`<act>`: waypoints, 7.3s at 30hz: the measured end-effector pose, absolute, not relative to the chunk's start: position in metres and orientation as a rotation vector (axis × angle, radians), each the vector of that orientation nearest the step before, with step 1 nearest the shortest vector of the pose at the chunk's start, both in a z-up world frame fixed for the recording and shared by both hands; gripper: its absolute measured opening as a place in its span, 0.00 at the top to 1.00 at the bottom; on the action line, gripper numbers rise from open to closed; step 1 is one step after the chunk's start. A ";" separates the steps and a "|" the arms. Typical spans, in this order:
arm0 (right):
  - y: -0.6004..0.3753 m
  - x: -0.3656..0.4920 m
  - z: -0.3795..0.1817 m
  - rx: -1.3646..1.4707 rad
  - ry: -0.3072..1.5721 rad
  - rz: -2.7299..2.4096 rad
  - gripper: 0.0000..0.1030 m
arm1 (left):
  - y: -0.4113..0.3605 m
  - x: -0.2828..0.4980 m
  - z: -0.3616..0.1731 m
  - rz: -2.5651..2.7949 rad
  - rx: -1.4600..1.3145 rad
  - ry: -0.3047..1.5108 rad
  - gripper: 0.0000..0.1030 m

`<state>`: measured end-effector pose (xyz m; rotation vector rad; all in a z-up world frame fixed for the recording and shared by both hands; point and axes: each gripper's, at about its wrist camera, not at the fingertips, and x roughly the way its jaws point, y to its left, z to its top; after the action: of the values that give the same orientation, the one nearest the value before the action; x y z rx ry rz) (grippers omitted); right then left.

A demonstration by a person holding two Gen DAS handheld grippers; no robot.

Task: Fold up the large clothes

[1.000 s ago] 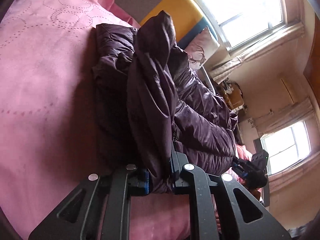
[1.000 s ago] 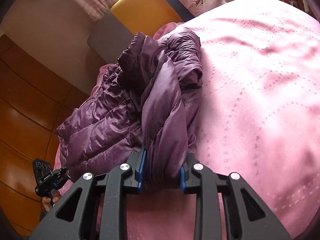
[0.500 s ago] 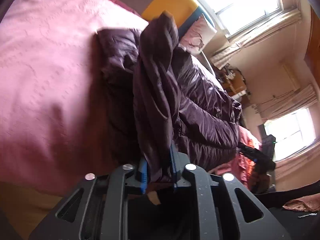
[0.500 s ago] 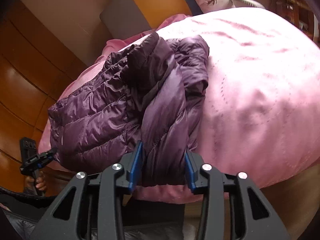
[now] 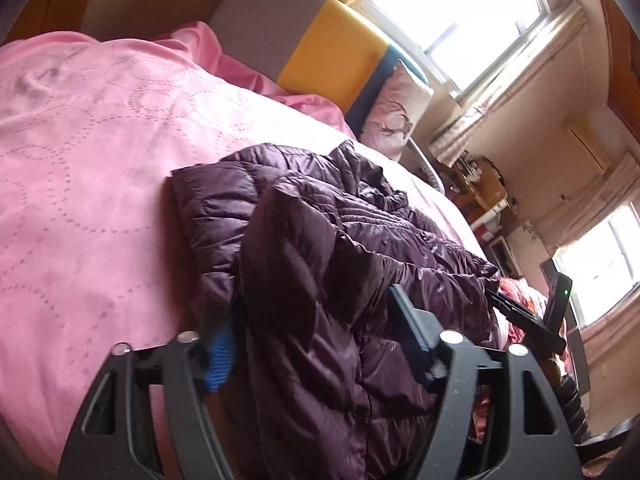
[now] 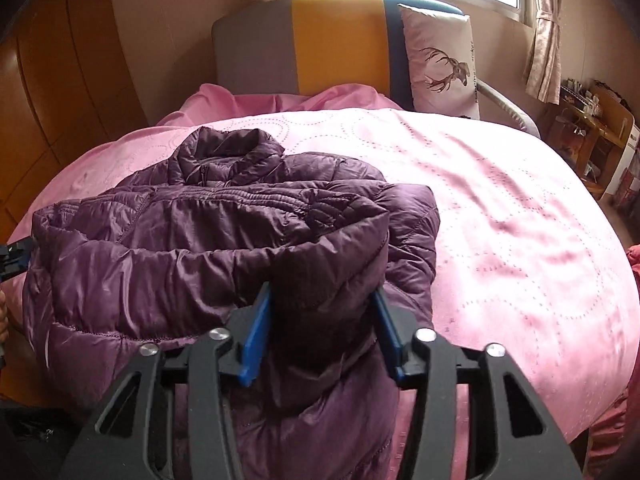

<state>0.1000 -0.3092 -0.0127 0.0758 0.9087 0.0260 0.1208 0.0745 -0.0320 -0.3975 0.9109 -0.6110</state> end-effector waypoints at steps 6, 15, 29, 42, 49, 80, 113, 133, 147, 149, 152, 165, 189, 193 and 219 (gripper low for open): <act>-0.303 0.090 0.001 0.085 0.885 0.047 0.91 | 0.070 0.120 -0.022 -0.626 -0.343 0.880 0.94; -0.329 0.110 0.059 0.203 0.747 0.059 0.91 | 0.079 0.139 0.017 -0.621 -0.357 0.767 0.96; -0.359 0.237 0.019 0.306 0.780 -0.088 0.92 | 0.042 0.266 -0.007 -0.497 -0.332 0.816 0.98; -0.372 0.252 -0.032 0.373 0.902 -0.117 0.47 | 0.055 0.284 -0.066 -0.398 -0.428 0.979 0.56; -0.397 0.157 -0.028 0.494 0.873 -0.050 0.33 | 0.100 0.219 -0.078 -0.523 -0.661 0.959 0.25; -0.321 0.080 0.028 0.289 0.831 0.117 0.43 | 0.071 0.132 0.007 -0.692 -0.411 0.816 0.28; -0.243 0.203 0.023 0.063 0.791 0.115 1.00 | -0.044 0.187 0.012 -0.669 -0.074 0.777 0.98; -0.249 0.275 -0.087 0.084 0.988 -0.050 1.00 | -0.053 0.242 -0.080 -0.536 -0.137 0.971 1.00; -0.261 0.228 -0.037 0.196 0.865 -0.022 0.70 | -0.048 0.201 -0.031 -0.415 -0.173 0.867 0.75; -0.251 0.209 -0.025 0.180 0.832 -0.001 0.70 | -0.058 0.180 -0.020 -0.432 -0.169 0.820 0.68; -0.231 0.182 -0.020 0.145 0.795 -0.004 0.63 | -0.076 0.159 -0.021 -0.436 -0.145 0.803 0.68; -0.201 0.166 -0.070 0.024 0.774 -0.101 0.39 | -0.098 0.158 -0.070 -0.413 -0.092 0.818 0.64; -0.235 0.144 -0.032 0.080 0.754 -0.125 0.20 | -0.100 0.133 -0.050 -0.396 -0.041 0.770 0.38; -0.261 0.140 -0.024 0.110 0.754 -0.190 0.20 | -0.093 0.124 -0.043 -0.391 -0.038 0.748 0.32; -0.329 0.133 -0.072 0.300 0.883 -0.233 0.14 | -0.017 0.114 -0.043 -0.265 -0.044 0.754 0.32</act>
<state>0.1333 -0.3295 -0.0722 0.2997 0.8834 -0.2334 0.1138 -0.0173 -0.0431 -0.0438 0.7543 -0.2649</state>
